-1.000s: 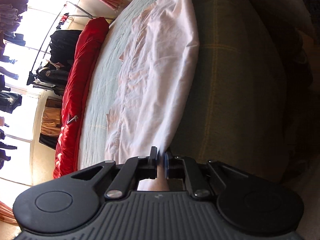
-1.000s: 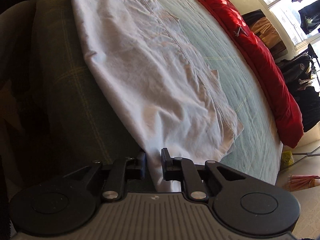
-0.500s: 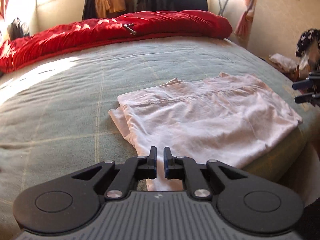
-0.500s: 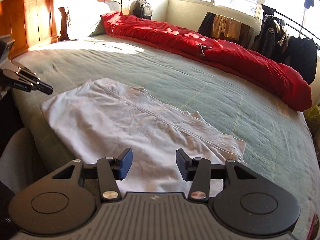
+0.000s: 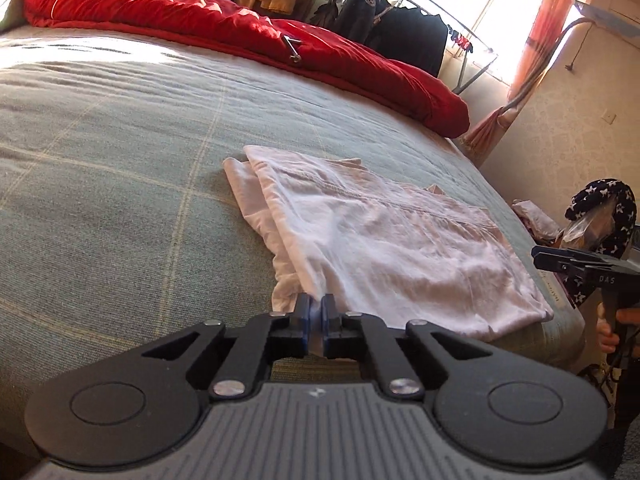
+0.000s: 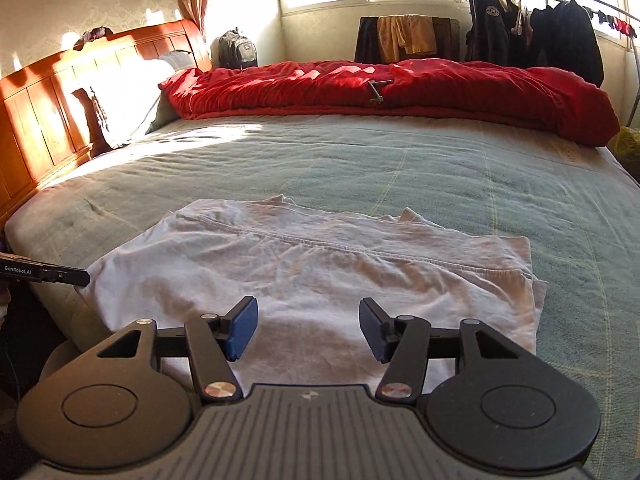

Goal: Fold clothes
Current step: 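Open both grippers and raise them above the folded shirt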

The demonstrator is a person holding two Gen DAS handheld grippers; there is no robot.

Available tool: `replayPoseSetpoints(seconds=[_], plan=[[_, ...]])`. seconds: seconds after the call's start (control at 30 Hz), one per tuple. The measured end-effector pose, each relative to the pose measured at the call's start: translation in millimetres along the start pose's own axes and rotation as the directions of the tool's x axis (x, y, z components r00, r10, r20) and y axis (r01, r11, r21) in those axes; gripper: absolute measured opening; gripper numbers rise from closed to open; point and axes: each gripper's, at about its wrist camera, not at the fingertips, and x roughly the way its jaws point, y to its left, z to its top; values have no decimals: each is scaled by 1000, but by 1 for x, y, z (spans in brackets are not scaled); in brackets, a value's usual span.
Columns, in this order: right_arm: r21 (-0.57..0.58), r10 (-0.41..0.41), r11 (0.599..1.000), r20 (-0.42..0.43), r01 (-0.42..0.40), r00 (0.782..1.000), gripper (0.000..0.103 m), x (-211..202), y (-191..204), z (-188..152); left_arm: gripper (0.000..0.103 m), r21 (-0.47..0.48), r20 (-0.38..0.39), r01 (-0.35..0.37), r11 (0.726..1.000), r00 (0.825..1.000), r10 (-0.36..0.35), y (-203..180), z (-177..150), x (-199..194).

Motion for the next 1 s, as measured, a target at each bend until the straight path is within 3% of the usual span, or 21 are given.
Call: replayPoseSetpoints(seconds=[0.17, 0.23, 0.33, 0.47, 0.57, 0.67, 0.77, 0.87, 0.93, 1.0], plan=[[50, -22, 999, -7, 22, 1000, 65, 8, -9, -5, 10, -23, -43, -11, 1000, 999, 10, 13, -8, 7], [57, -35, 998, -17, 36, 999, 65, 13, -11, -7, 10, -28, -9, -6, 1000, 1000, 6, 12, 0, 2], [68, -55, 996, -33, 58, 998, 68, 20, -15, -10, 12, 39, 71, -27, 999, 997, 24, -3, 20, -11], [80, -98, 992, -45, 102, 994, 69, 29, -20, -12, 22, 109, 111, 58, 992, 991, -70, -26, 42, -3], [90, -112, 989, -57, 116, 992, 69, 37, -22, -14, 23, 157, 66, 83, 984, 993, -94, -40, 47, 30], [96, -107, 989, -64, 113, 992, 71, 42, -25, -18, 23, 148, 35, 59, 987, 997, -64, -35, 47, 61], [93, -125, 987, -76, 132, 989, 72, 47, -30, -23, 22, 111, 36, -96, 989, 995, 93, -17, 44, 73], [104, -148, 982, -85, 157, 985, 77, 53, -40, -30, 16, 59, 49, -113, 992, 993, 110, -3, 49, 62], [117, -147, 981, -87, 156, 985, 80, 57, -45, -33, 22, 103, 71, -165, 981, 985, 158, -11, 56, 55], [128, -126, 983, -77, 135, 989, 92, 60, -45, -35, 28, 159, 85, -134, 978, 989, 122, -26, 66, 54]])
